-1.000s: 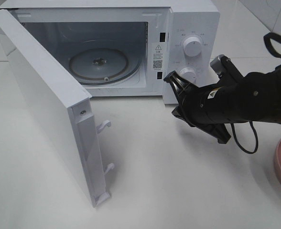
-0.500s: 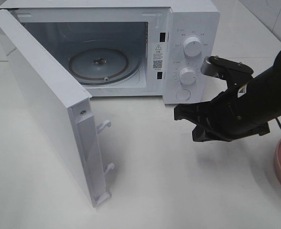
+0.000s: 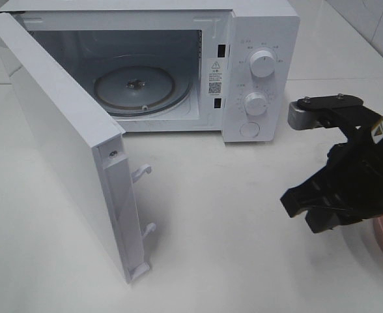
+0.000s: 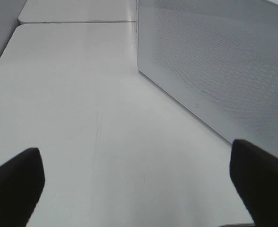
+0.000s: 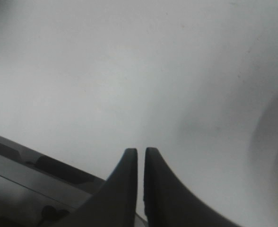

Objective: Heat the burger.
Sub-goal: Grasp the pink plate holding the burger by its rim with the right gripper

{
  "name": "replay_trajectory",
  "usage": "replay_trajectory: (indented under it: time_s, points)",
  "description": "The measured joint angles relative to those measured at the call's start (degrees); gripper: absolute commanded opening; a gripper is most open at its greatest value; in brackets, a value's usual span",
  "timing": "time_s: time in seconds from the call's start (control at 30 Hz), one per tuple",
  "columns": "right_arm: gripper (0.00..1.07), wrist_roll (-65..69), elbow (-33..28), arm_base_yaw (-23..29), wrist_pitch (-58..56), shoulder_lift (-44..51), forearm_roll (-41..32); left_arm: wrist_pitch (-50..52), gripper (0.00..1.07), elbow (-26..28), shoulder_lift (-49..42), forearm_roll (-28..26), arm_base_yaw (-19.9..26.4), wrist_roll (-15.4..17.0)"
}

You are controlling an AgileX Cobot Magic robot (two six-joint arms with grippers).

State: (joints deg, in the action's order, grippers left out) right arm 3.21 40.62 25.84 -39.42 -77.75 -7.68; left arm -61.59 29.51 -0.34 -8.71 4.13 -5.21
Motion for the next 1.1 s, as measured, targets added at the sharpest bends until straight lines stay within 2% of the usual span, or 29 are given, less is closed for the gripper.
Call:
replay_trajectory:
  time_s: [0.07,0.1,0.13,0.17,0.2,0.23,0.27,0.3,0.33,0.37,0.4,0.43,0.47,0.6,1.1]
  points:
    - [0.26,-0.3,0.0,-2.2,-3.3,1.3,1.5,0.0,1.00,0.0,0.0,0.0,0.0,0.0]
    - [0.26,-0.3,0.0,-2.2,-3.3,1.3,1.5,0.0,1.00,0.0,0.0,0.0,0.0,0.0]
    - [0.33,-0.3,0.0,-3.2,-4.0,1.7,2.2,0.0,1.00,0.0,0.0,0.0,0.0,0.0]
    - [0.47,-0.5,0.0,-5.2,-5.0,2.3,3.8,0.0,1.00,0.0,0.0,0.0,0.0,0.0]
    - [0.47,-0.5,0.0,-5.2,-5.0,2.3,3.8,0.0,1.00,0.0,0.0,0.0,0.0,0.0]
    - [0.57,-0.4,0.0,-6.1,-5.6,2.6,4.9,0.0,1.00,0.0,0.0,0.0,0.0,0.0]
    - [0.74,-0.4,0.0,-7.6,-6.5,2.9,6.8,0.0,1.00,0.0,0.0,0.0,0.0,0.0]
    - [0.74,-0.4,0.0,-7.6,-6.5,2.9,6.8,0.0,1.00,0.0,0.0,0.0,0.0,0.0]
    - [0.90,-0.4,0.0,-8.9,-7.0,2.9,8.9,0.0,1.00,0.0,0.0,0.0,0.0,0.0]
    - [0.90,-0.4,0.0,-8.9,-7.0,2.9,8.9,0.0,1.00,0.0,0.0,0.0,0.0,0.0]
    - [0.96,-0.4,0.0,-9.6,-7.2,2.9,10.0,0.0,1.00,0.0,0.0,0.0,0.0,0.0]
    - [0.96,-0.4,0.0,-9.6,-7.2,2.9,10.0,0.0,1.00,0.0,0.0,0.0,0.0,0.0]
    - [1.03,-0.4,0.0,-10.8,-7.7,2.9,11.7,0.0,1.00,0.0,0.0,0.0,0.0,0.0]
    - [1.01,-0.4,0.0,-13.0,-8.0,2.7,13.2,0.0,1.00,0.0,0.0,0.0,0.0,0.0]
    - [0.97,-0.3,-1.5,-14.2,-1.9,-6.0,14.7,0.0,1.00,0.0,0.0,-0.1,0.0,0.0]
